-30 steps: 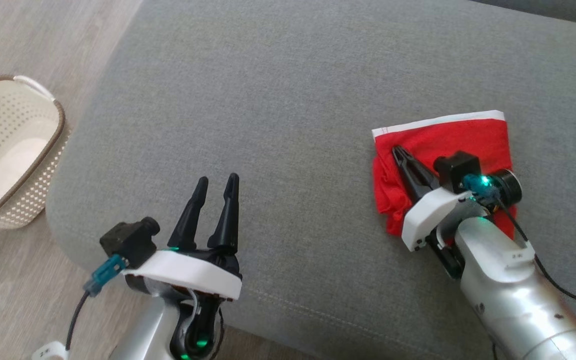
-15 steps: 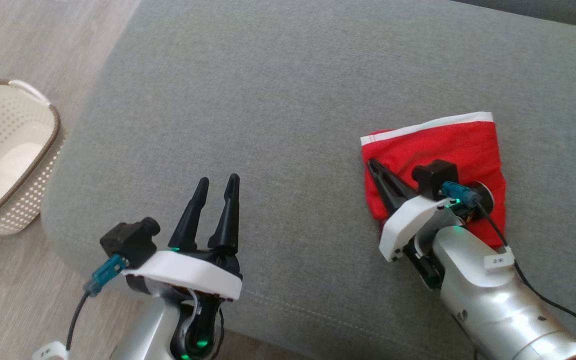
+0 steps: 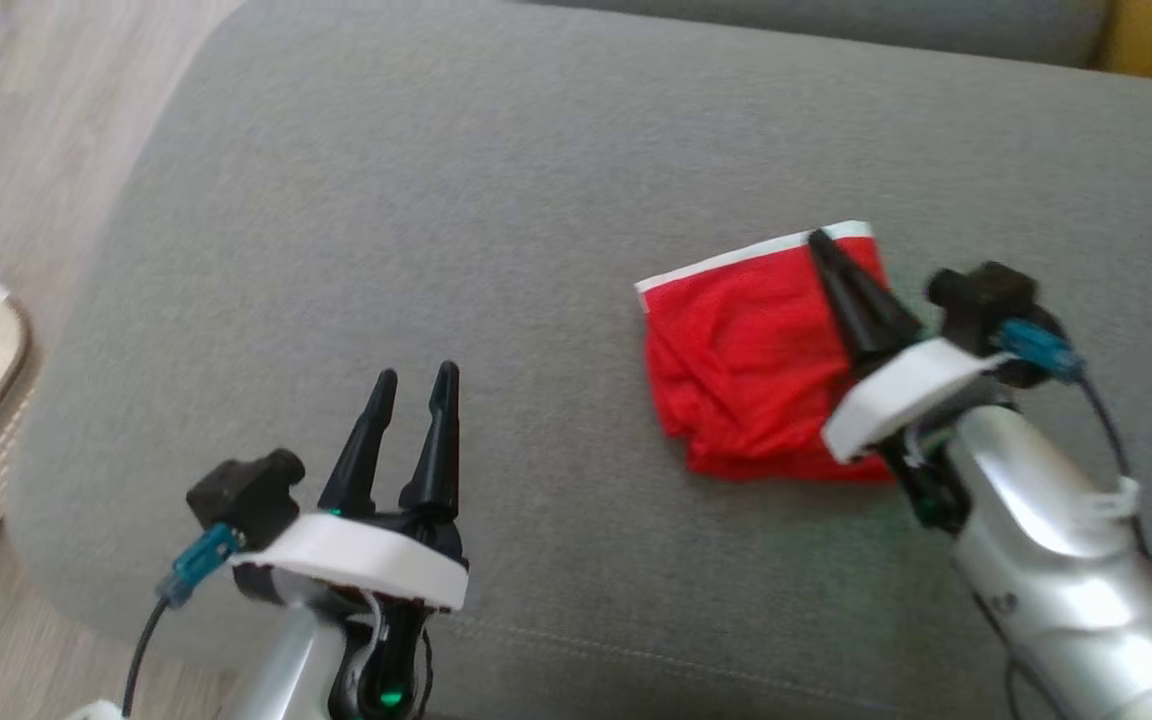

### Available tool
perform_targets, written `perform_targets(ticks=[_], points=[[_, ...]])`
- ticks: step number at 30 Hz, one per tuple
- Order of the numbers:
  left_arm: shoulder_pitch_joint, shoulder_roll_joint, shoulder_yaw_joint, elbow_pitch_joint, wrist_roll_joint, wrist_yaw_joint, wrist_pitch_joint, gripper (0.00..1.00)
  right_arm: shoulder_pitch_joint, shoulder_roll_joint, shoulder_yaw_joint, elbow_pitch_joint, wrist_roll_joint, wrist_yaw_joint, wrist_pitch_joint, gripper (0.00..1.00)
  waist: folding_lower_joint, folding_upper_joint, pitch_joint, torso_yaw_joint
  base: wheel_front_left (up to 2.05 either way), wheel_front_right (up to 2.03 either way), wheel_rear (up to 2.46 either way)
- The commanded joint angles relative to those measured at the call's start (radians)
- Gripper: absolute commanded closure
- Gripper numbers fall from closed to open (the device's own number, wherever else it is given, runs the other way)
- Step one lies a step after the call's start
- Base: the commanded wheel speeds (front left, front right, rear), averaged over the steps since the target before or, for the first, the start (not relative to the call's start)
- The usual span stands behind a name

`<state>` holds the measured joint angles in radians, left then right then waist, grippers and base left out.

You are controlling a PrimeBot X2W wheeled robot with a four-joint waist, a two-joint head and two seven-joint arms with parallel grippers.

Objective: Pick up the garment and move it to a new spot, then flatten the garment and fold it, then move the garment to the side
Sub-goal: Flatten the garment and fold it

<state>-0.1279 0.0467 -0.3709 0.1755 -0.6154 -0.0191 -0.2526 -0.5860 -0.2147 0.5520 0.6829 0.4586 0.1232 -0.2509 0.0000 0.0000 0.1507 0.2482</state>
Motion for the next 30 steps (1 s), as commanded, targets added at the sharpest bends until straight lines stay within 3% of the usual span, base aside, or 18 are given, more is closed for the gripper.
perform_targets(ticks=[1,7,13,20,30], points=[[-0.014,0.004,0.038,-0.026,0.01,-0.005,-0.009,0.0,0.018,-0.011,-0.014,-0.044,-0.019,0.008,-0.011,1.0,0.0,0.0,-0.023,-0.034,0.0,0.0,0.0],[-0.009,0.004,0.054,-0.033,0.016,-0.008,-0.009,0.0,0.096,-0.06,-0.169,-0.12,-0.093,0.008,-0.011,1.0,0.0,0.0,-0.049,-0.093,0.0,0.0,0.0],[-0.012,0.004,0.067,-0.04,0.021,-0.008,-0.009,0.0,0.191,-0.061,-0.291,-0.193,-0.159,0.008,-0.011,1.0,0.0,0.0,-0.058,-0.127,0.0,0.0,0.0],[-0.012,0.004,0.09,-0.042,0.032,-0.014,-0.009,0.0,0.347,-0.005,-0.45,-0.325,-0.251,0.008,-0.011,1.0,0.0,0.0,-0.06,-0.167,0.0,0.0,0.0],[0.013,0.004,0.107,-0.02,0.046,-0.025,-0.009,0.0,0.458,0.071,-0.509,-0.393,-0.319,0.008,-0.011,1.0,0.0,0.0,-0.067,-0.19,0.0,0.0,0.0]])
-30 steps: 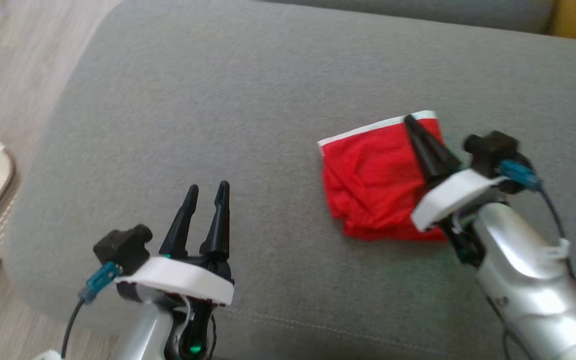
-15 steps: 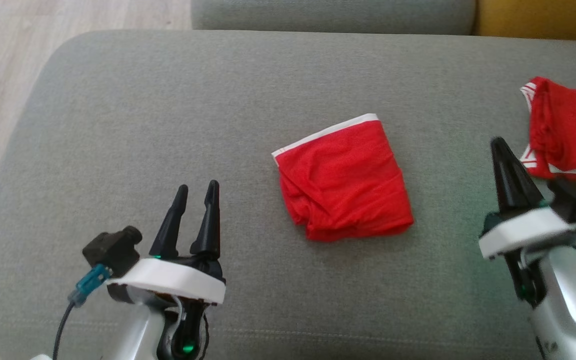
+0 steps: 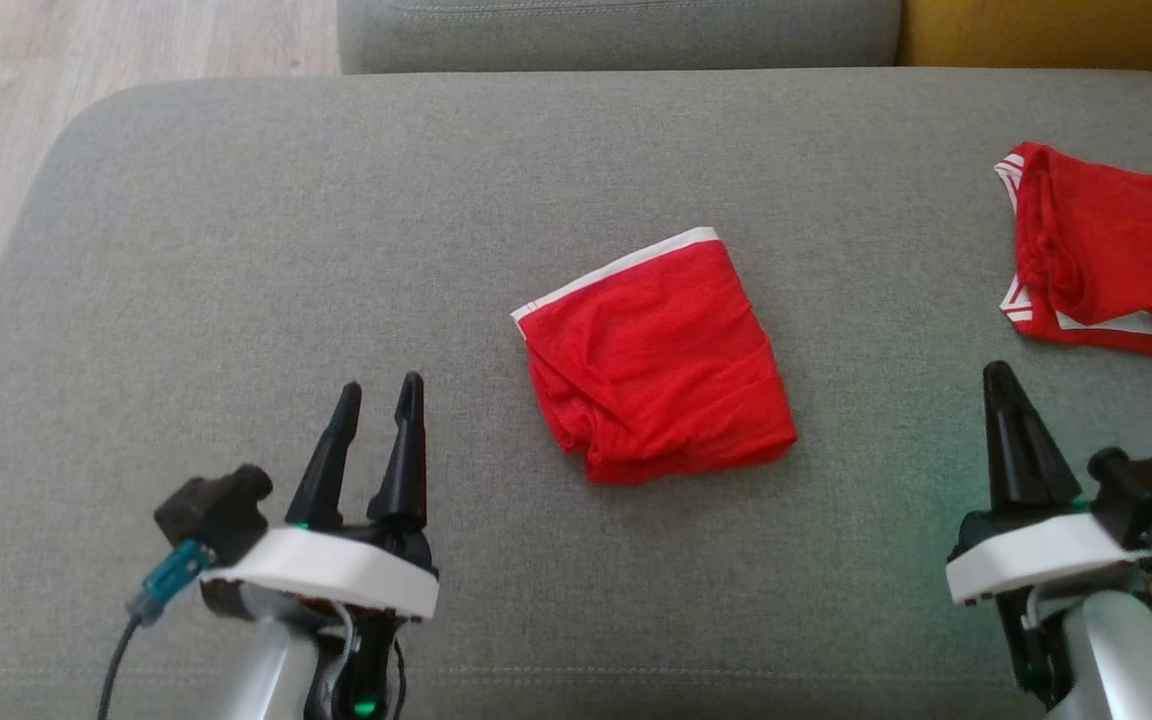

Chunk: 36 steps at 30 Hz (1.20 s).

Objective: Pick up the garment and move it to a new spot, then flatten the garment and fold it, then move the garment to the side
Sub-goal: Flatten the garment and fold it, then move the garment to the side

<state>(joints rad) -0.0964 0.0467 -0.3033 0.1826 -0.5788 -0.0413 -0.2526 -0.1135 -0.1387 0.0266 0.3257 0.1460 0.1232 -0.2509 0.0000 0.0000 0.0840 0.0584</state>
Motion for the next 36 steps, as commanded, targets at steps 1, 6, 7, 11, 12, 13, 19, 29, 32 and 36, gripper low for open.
perform_targets(ticks=[1,6,7,11,12,13,19,29,32,36], points=[[-0.016,0.004,0.038,-0.026,0.014,-0.003,-0.009,0.0,-0.009,-0.001,0.015,-0.037,-0.011,0.008,-0.011,1.0,0.0,0.0,0.0,-0.001,0.0,0.0,0.0],[-0.006,0.004,0.031,-0.032,0.011,-0.001,-0.009,0.0,-0.001,0.024,-0.007,-0.046,-0.015,0.008,-0.011,0.0,0.0,0.0,0.002,-0.002,0.0,0.0,0.0],[-0.006,0.004,0.03,-0.034,0.01,0.0,-0.009,0.0,-0.001,0.027,-0.009,-0.048,-0.016,0.008,-0.011,0.0,0.0,0.0,0.004,-0.002,0.0,0.0,0.0],[-0.013,0.004,0.023,-0.041,0.008,-0.002,-0.009,0.0,-0.013,0.032,-0.006,-0.055,-0.02,0.008,-0.011,0.0,0.0,0.0,0.018,0.004,0.0,0.0,0.0],[-0.015,0.004,0.022,-0.041,0.008,-0.003,-0.009,0.0,-0.018,0.032,-0.003,-0.054,-0.019,0.008,-0.011,0.0,0.0,0.0,0.022,0.007,0.0,0.0,0.0],[-0.017,0.004,0.021,-0.041,0.009,-0.003,-0.009,0.0,-0.024,0.033,0.003,-0.053,-0.014,0.008,-0.011,0.0,0.0,0.0,0.026,0.009,0.0,0.0,0.0],[-0.031,0.004,0.015,-0.038,0.009,-0.007,-0.009,0.0,-0.092,0.031,0.083,-0.01,0.047,0.008,0.033,0.0,0.0,0.0,0.061,0.032,0.0,0.0,0.0],[-0.07,0.004,-0.018,-0.04,-0.001,-0.007,-0.009,0.0,-0.234,-0.005,0.175,0.121,0.14,0.008,0.157,0.0,0.0,0.0,0.131,0.102,0.0,0.0,0.0],[-0.077,0.004,-0.025,-0.038,0.0,-0.005,-0.009,0.0,-0.264,-0.015,0.197,0.165,0.161,0.008,0.186,0.0,0.0,0.0,0.143,0.124,0.0,0.0,0.0],[-0.078,0.004,-0.024,-0.037,0.002,-0.004,-0.009,0.0,-0.291,-0.025,0.225,0.228,0.191,0.008,0.213,0.0,0.0,0.0,0.15,0.143,0.0,0.0,0.0]])
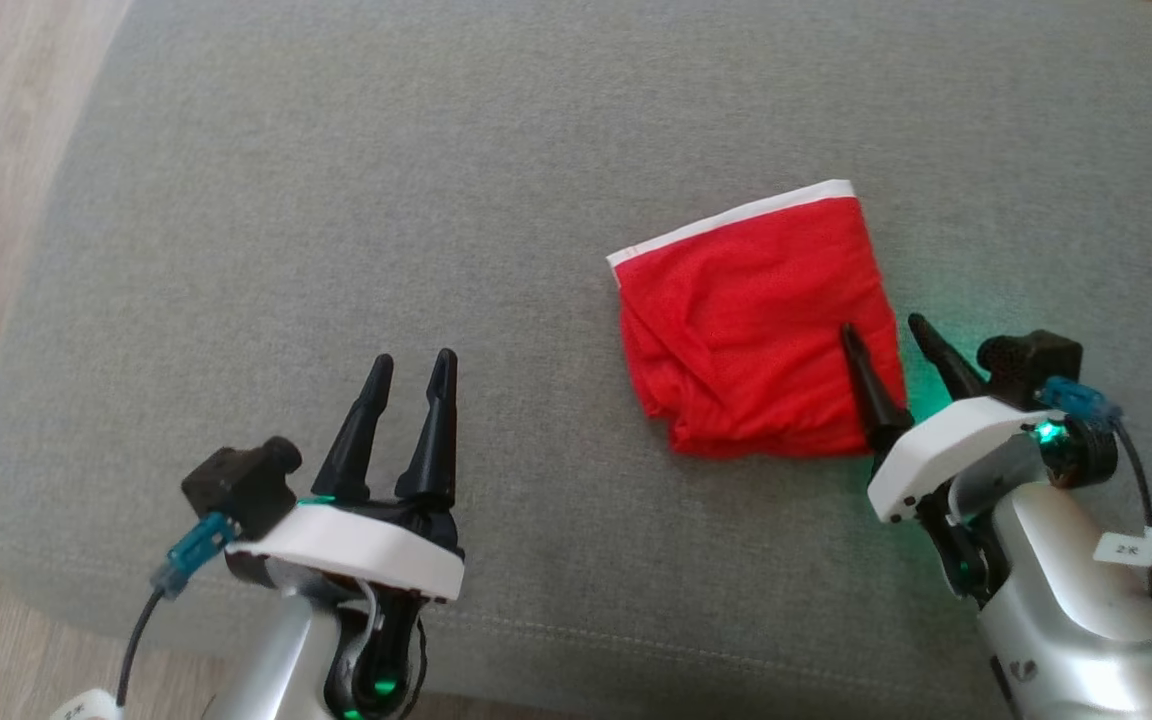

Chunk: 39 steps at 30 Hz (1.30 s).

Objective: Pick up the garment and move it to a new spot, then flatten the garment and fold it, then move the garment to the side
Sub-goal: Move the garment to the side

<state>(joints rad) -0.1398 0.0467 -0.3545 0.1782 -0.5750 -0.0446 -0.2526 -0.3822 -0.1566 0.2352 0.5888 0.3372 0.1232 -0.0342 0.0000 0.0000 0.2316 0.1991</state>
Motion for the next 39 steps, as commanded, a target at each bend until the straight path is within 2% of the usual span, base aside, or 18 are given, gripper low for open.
perform_targets(ticks=[1,6,7,8,9,10,18,21,24,26,34,39], points=[[-0.034,0.004,0.028,-0.033,-0.001,-0.001,-0.009,0.0,-0.028,-0.008,0.024,-0.021,0.006,0.008,0.0,0.0,0.0,0.0,0.003,0.005,0.0,0.0,0.0],[-0.038,0.004,0.027,-0.033,-0.001,-0.001,-0.009,0.0,-0.054,-0.022,0.061,0.051,0.014,0.008,0.019,0.0,0.0,0.0,0.005,0.017,0.0,0.0,0.0],[-0.039,0.004,0.026,-0.033,-0.001,-0.001,-0.009,0.0,-0.057,-0.021,0.069,0.064,0.02,0.008,0.026,0.05,0.0,0.0,0.005,0.018,0.0,0.0,0.0],[-0.04,0.004,0.025,-0.033,-0.002,0.0,-0.009,0.0,-0.06,-0.021,0.077,0.076,0.026,0.008,0.032,0.48,0.0,0.0,0.005,0.019,0.0,0.0,0.0],[-0.041,0.004,0.026,-0.034,-0.002,0.0,-0.009,0.0,-0.064,-0.021,0.086,0.086,0.032,0.008,0.037,0.69,0.0,0.0,0.006,0.019,0.0,0.0,0.0],[-0.042,0.004,0.026,-0.035,-0.002,0.001,-0.009,0.0,-0.068,-0.022,0.096,0.094,0.037,0.008,0.041,1.0,0.0,0.0,0.007,0.019,0.0,0.0,0.0],[-0.047,0.004,0.033,-0.043,-0.001,0.005,-0.009,0.0,-0.111,-0.069,0.151,0.123,-0.001,0.008,-0.03,1.0,0.0,0.0,0.008,-0.001,0.0,0.0,0.0],[-0.047,0.004,0.037,-0.046,0.001,0.004,-0.009,0.0,-0.132,-0.091,0.165,0.125,-0.062,0.008,-0.083,1.0,0.0,0.0,0.006,-0.018,0.0,0.0,0.0],[-0.045,0.004,0.039,-0.047,0.005,0.002,-0.009,0.0,-0.154,-0.126,0.184,0.127,-0.175,0.008,-0.14,1.0,0.0,0.0,0.001,-0.042,0.0,0.0,0.0],[-0.045,0.004,0.045,-0.05,0.008,0.003,-0.009,0.0,-0.16,-0.126,0.182,0.13,-0.207,0.008,-0.157,1.0,0.0,0.0,0.0,-0.061,0.0,0.0,0.0],[-0.07,0.004,0.06,-0.068,0.032,-0.005,-0.009,0.0,-0.226,-0.189,0.194,0.101,-0.263,0.008,-0.161,1.0,0.0,0.0,0.045,-0.146,0.0,0.0,0.0],[-0.101,0.004,0.056,-0.069,0.056,-0.016,-0.009,0.0,-0.303,-0.268,0.195,0.082,-0.238,0.008,-0.129,1.0,0.0,0.0,0.097,-0.209,0.0,0.0,0.0]])
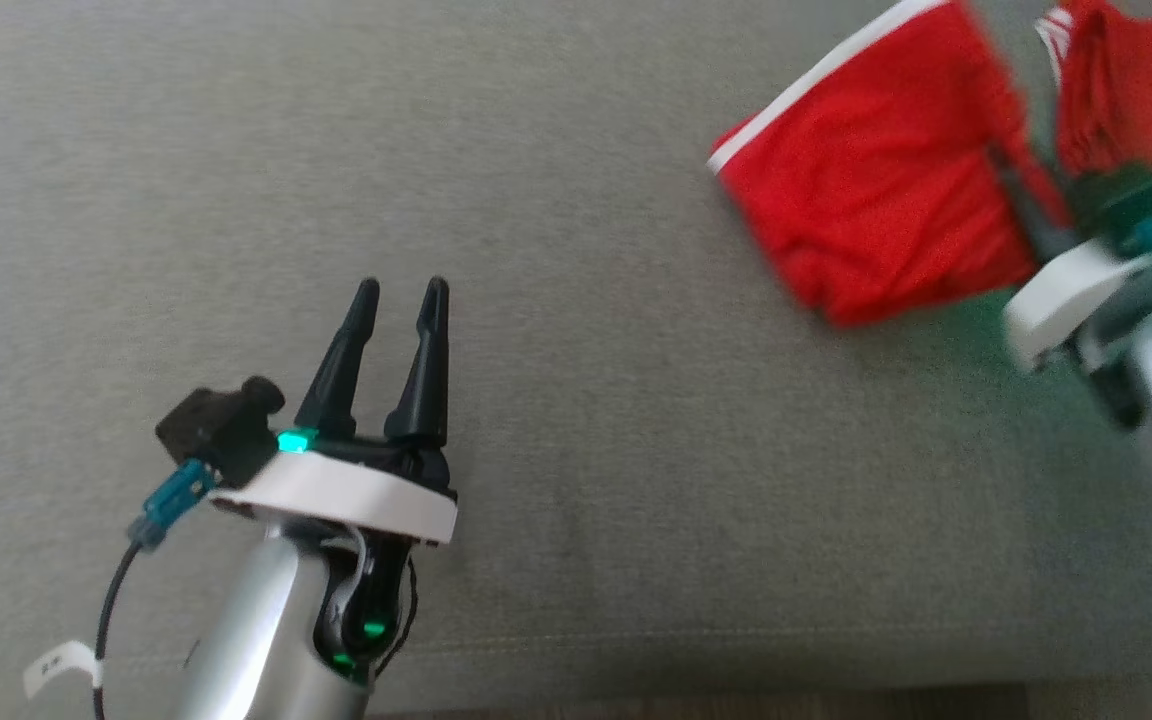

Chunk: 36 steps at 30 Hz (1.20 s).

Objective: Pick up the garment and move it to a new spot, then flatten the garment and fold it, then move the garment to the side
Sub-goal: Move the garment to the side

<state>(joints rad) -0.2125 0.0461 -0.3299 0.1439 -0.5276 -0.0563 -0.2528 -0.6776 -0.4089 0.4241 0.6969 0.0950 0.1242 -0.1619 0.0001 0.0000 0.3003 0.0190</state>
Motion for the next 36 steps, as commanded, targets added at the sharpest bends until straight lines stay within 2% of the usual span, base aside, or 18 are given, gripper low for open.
perform_targets(ticks=[1,7,13,22,30,31,32,36], points=[[-0.042,0.004,0.027,-0.038,0.015,-0.008,-0.009,0.0,-0.034,-0.052,-0.002,-0.029,0.016,0.007,0.011,1.0,-0.0001,0.0,0.049,-0.049,0.0,0.0,0.0],[-0.078,0.004,0.017,-0.046,0.035,-0.015,-0.009,0.0,-0.087,-0.119,-0.054,-0.018,0.057,0.007,0.04,1.0,-0.0001,0.0,0.094,-0.092,0.0,0.0,0.0],[-0.125,0.004,0.013,-0.051,0.053,-0.02,-0.009,0.0,-0.13,-0.155,-0.184,0.026,0.068,0.007,0.078,1.0,-0.0001,0.0,0.141,-0.126,0.0,0.0,0.0],[-0.147,0.004,-0.003,-0.041,0.057,-0.026,-0.009,0.0,-0.142,-0.105,-0.381,0.096,0.0,0.007,0.144,1.0,-0.0001,0.0,0.173,-0.129,0.0,0.0,0.0],[-0.155,0.004,-0.003,-0.033,0.059,-0.027,-0.009,0.0,-0.147,-0.071,-0.493,0.118,-0.075,0.007,0.169,1.0,-0.0001,0.0,0.186,-0.116,0.0,0.0,0.0],[-0.155,0.004,-0.001,-0.032,0.058,-0.027,-0.009,0.0,-0.145,-0.063,-0.502,0.121,-0.076,0.007,0.175,0.81,-0.0001,0.0,0.185,-0.115,0.0,0.0,0.0],[-0.156,0.004,0.0,-0.031,0.057,-0.026,-0.009,0.0,-0.143,-0.053,-0.51,0.123,-0.074,0.007,0.182,0.02,-0.0001,0.0,0.183,-0.115,0.0,0.0,0.0],[-0.153,0.004,0.002,-0.022,0.05,-0.026,-0.009,0.0,-0.139,-0.041,-0.535,0.106,-0.082,0.007,0.18,0.0,-0.0001,0.0,0.163,-0.112,0.0,0.0,0.0]])
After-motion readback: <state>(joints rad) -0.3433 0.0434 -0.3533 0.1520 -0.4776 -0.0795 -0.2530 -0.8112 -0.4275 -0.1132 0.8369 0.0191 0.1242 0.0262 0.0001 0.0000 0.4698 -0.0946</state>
